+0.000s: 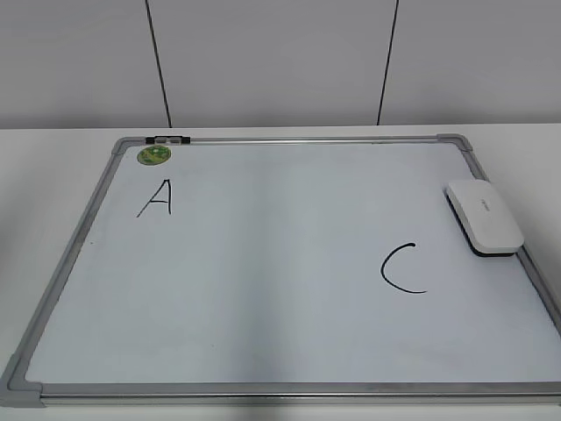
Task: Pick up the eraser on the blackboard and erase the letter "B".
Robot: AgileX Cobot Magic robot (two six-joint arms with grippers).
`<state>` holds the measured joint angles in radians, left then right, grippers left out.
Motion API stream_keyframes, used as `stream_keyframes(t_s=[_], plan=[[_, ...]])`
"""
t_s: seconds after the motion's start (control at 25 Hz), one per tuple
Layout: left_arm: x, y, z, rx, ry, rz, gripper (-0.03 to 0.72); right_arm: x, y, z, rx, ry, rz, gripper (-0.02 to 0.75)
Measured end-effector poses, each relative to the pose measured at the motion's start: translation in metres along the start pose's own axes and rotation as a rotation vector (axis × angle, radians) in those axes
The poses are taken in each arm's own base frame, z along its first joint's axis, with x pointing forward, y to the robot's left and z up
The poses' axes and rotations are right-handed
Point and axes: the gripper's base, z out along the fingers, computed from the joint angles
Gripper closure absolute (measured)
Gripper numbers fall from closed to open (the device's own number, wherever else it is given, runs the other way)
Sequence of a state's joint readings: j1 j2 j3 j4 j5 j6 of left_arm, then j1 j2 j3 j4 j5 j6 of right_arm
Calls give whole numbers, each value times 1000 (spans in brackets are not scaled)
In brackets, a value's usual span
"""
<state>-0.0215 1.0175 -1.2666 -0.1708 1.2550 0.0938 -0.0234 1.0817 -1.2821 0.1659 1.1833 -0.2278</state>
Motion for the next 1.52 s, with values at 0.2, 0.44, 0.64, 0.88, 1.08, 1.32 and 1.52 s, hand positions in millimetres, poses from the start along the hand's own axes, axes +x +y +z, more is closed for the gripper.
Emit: stream_keyframes(t_s=[0.2,0.44,0.64,0.88,1.08,1.32,1.52], plan=[[45,-5,-21,-1,-51,-23,373,43,12,-28,5,-50,17,145],[92,-13,-42,17,-139,-14,373,106,25,-47,12,-124,53,146],[129,-11,-45,-9,-181,-6,373,156,29,-49,70,-173,82,146],[162,-7,-25,-25,-143,-8,373,195,23,-42,185,-129,91,146],[179,-1,3,-49,-43,-15,373,212,21,-26,200,-77,99,146],[189,4,20,-84,29,-12,373,224,20,-5,196,2,103,146],[192,6,24,-102,46,-17,373,222,18,-3,210,-21,98,146]])
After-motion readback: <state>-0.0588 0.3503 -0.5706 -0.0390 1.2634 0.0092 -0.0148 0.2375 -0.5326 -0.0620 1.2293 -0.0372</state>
